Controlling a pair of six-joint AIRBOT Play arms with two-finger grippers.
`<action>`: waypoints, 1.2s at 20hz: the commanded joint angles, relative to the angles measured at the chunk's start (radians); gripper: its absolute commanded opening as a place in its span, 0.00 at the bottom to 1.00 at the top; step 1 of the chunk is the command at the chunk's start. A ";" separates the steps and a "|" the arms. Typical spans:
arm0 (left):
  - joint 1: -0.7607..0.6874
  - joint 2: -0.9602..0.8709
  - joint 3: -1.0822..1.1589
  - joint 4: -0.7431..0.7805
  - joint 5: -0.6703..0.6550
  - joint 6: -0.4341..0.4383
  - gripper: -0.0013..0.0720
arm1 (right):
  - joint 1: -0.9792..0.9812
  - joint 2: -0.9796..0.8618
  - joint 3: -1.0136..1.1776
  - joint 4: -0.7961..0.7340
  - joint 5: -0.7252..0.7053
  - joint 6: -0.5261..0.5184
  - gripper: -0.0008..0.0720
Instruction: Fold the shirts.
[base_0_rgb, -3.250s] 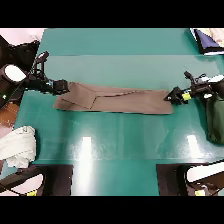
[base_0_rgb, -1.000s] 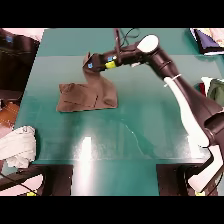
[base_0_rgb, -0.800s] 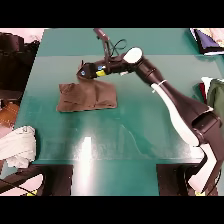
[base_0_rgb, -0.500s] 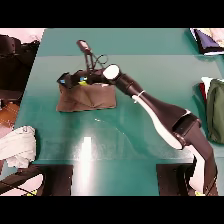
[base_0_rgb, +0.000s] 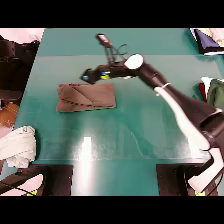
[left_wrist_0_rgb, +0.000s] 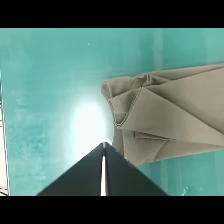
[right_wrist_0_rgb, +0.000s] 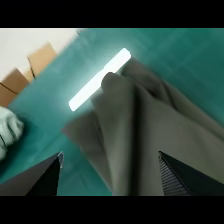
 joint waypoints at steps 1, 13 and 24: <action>0.001 -0.010 -0.032 -0.004 0.022 -0.001 0.05 | -0.176 0.068 -0.159 -0.047 0.194 0.140 0.93; 0.039 -0.232 -0.186 -0.174 0.217 0.032 0.45 | -0.223 0.067 -0.383 -0.039 0.243 0.211 0.93; 0.159 -0.556 -0.186 -0.587 0.209 0.209 0.45 | -0.123 0.067 -0.256 -0.040 0.347 0.211 0.82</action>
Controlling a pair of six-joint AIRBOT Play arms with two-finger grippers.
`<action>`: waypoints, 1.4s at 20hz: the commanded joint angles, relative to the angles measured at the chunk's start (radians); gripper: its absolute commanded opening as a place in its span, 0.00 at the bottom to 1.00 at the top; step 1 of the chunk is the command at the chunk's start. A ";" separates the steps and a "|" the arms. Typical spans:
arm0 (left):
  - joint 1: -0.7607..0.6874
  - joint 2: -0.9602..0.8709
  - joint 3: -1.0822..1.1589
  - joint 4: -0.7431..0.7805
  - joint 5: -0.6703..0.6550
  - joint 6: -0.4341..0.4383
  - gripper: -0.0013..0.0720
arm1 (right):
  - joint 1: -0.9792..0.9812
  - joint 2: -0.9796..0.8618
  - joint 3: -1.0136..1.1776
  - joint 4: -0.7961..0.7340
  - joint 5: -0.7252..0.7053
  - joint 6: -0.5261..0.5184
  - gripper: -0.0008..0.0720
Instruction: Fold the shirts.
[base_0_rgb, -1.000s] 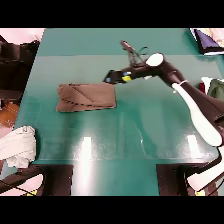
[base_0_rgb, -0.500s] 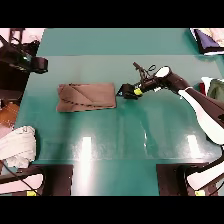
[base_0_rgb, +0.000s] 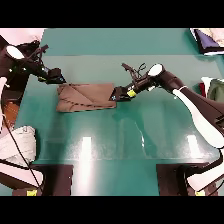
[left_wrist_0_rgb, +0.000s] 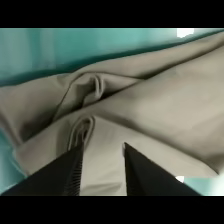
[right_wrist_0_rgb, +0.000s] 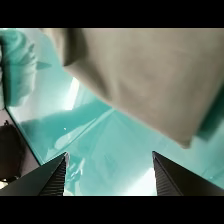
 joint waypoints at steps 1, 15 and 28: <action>0.008 -0.063 0.000 -0.045 0.014 0.023 0.45 | 0.019 0.001 0.037 0.001 0.021 0.000 0.82; 0.008 0.013 -0.001 0.014 -0.309 0.140 0.05 | -0.027 0.019 0.039 -0.001 0.051 0.001 0.82; 0.008 0.156 -0.127 0.077 -0.401 0.066 0.69 | -0.145 0.056 0.038 -0.010 0.010 0.010 0.82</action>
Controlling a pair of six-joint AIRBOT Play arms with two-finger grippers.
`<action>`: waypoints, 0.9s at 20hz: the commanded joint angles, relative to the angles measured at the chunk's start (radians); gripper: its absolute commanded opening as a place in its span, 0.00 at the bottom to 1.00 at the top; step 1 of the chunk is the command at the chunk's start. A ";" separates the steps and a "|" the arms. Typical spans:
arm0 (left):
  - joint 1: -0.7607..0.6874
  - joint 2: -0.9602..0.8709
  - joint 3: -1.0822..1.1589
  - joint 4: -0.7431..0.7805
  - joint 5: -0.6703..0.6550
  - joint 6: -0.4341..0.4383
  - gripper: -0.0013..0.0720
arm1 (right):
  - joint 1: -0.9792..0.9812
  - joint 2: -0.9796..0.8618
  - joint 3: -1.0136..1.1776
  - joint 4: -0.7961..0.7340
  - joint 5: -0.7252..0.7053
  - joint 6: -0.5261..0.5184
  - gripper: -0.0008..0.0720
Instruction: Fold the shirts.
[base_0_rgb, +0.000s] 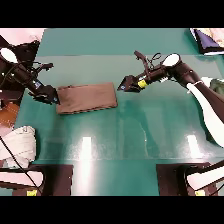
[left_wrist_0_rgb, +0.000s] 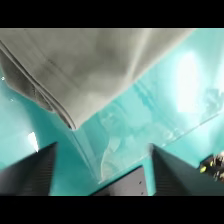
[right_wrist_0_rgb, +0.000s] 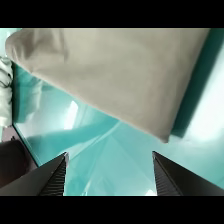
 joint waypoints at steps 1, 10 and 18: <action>0.000 0.006 -0.010 -0.090 0.066 -0.028 0.45 | -0.021 0.000 0.000 0.000 -0.065 0.003 0.82; -0.032 0.090 0.068 -0.298 0.307 -0.021 0.05 | -0.024 -0.217 0.001 0.093 -0.137 0.002 0.96; -0.097 0.287 0.068 -0.144 0.402 -0.047 0.05 | 0.107 -0.372 0.080 0.266 -0.206 -0.045 0.94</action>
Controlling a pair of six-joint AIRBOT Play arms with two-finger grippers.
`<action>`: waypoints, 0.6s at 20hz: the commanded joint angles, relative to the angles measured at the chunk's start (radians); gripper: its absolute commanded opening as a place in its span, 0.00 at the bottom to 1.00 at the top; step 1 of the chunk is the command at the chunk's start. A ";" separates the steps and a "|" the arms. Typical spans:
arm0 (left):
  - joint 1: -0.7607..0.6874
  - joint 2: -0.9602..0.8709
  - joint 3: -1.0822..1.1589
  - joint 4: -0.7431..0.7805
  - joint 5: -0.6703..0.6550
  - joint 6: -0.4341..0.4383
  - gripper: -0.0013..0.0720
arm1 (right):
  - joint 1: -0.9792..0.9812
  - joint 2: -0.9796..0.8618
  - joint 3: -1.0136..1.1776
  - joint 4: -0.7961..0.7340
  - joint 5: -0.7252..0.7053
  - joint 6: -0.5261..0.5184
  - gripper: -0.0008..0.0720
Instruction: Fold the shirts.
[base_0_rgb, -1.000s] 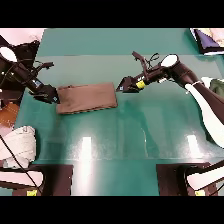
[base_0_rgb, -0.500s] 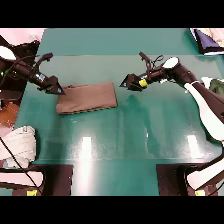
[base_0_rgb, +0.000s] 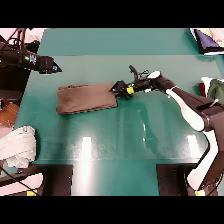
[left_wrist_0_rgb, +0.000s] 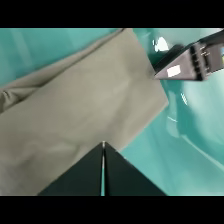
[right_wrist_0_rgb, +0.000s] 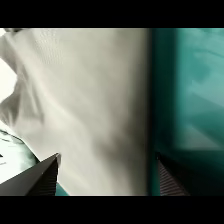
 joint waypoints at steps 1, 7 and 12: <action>-0.013 0.042 0.002 0.037 -0.012 -0.010 0.05 | 0.066 -0.075 0.091 0.023 -0.021 -0.013 0.94; -0.013 0.042 0.002 0.045 -0.063 -0.017 0.05 | 0.138 -0.127 0.264 0.020 0.005 -0.065 0.05; -0.013 0.042 0.002 0.056 -0.092 -0.018 0.05 | 0.043 -0.072 0.337 0.017 0.075 -0.065 0.03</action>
